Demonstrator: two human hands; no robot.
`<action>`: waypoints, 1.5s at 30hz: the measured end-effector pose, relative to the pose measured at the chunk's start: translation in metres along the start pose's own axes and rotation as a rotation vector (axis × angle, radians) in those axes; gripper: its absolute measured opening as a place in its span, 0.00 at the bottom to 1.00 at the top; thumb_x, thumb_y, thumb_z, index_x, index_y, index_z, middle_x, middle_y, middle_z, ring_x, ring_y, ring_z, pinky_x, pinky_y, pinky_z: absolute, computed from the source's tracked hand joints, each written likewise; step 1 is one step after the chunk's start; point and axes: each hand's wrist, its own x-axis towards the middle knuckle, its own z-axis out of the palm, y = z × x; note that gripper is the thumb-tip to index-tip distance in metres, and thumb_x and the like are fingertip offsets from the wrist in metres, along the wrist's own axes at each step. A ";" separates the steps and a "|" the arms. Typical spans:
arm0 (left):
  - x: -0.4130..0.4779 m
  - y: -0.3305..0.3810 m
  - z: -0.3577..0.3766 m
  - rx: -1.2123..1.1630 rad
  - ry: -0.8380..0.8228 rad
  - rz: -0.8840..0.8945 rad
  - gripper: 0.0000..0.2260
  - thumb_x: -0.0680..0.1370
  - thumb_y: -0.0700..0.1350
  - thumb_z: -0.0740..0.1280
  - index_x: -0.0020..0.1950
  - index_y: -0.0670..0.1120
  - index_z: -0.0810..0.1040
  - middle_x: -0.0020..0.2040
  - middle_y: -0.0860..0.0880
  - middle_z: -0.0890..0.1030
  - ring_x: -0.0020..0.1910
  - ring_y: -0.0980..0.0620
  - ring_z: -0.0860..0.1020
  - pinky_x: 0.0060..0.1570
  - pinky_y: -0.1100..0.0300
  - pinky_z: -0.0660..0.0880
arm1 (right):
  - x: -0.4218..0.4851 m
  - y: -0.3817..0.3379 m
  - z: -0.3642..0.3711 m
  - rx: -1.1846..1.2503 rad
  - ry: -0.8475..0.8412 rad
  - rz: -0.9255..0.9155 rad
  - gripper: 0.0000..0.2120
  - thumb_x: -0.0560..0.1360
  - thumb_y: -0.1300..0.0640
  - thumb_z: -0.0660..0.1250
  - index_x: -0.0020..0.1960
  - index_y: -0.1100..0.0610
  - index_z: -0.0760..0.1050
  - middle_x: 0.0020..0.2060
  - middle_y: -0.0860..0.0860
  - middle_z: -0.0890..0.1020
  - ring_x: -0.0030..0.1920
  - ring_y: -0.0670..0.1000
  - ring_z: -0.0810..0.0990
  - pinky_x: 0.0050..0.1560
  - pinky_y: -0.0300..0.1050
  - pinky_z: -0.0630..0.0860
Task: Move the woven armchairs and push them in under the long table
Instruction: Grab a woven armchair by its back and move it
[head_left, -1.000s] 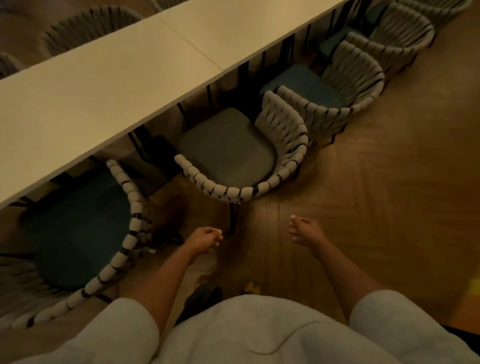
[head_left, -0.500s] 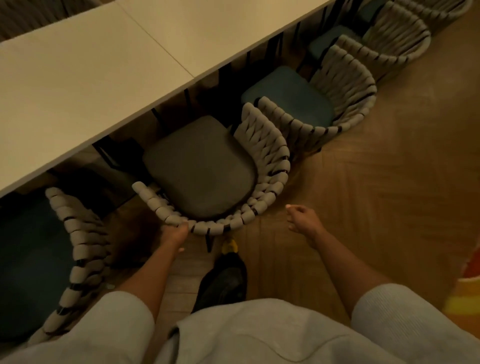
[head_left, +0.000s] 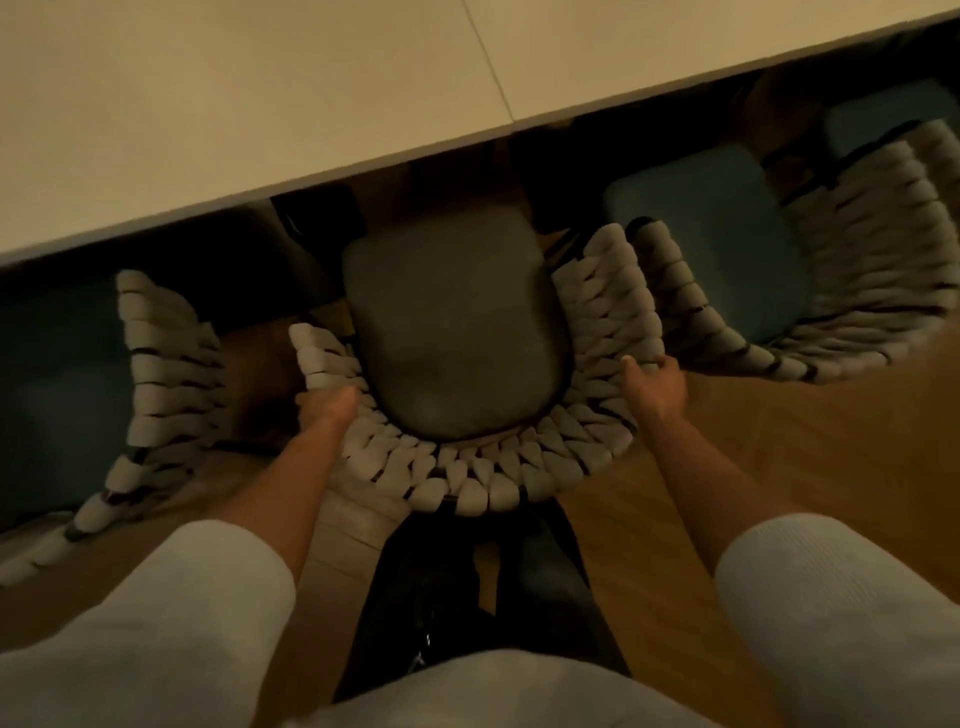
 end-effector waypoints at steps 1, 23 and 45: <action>0.006 0.001 0.003 0.010 0.026 0.000 0.33 0.78 0.49 0.68 0.78 0.41 0.58 0.69 0.37 0.72 0.64 0.36 0.74 0.63 0.44 0.75 | 0.015 -0.008 0.006 -0.015 0.016 -0.018 0.33 0.79 0.44 0.68 0.78 0.59 0.64 0.72 0.58 0.71 0.71 0.62 0.72 0.69 0.58 0.73; 0.028 -0.009 0.016 -0.094 0.419 0.192 0.14 0.76 0.43 0.73 0.60 0.41 0.79 0.56 0.37 0.82 0.56 0.36 0.80 0.57 0.44 0.77 | 0.121 -0.036 0.024 -0.075 -0.074 0.128 0.33 0.77 0.49 0.74 0.78 0.52 0.65 0.71 0.60 0.73 0.69 0.67 0.73 0.68 0.63 0.74; 0.168 0.078 -0.097 0.062 0.396 0.353 0.16 0.80 0.52 0.70 0.61 0.44 0.72 0.58 0.40 0.80 0.57 0.37 0.79 0.56 0.43 0.78 | 0.091 -0.143 0.165 -0.125 0.021 0.021 0.28 0.78 0.48 0.72 0.73 0.54 0.66 0.65 0.63 0.75 0.64 0.68 0.76 0.63 0.65 0.76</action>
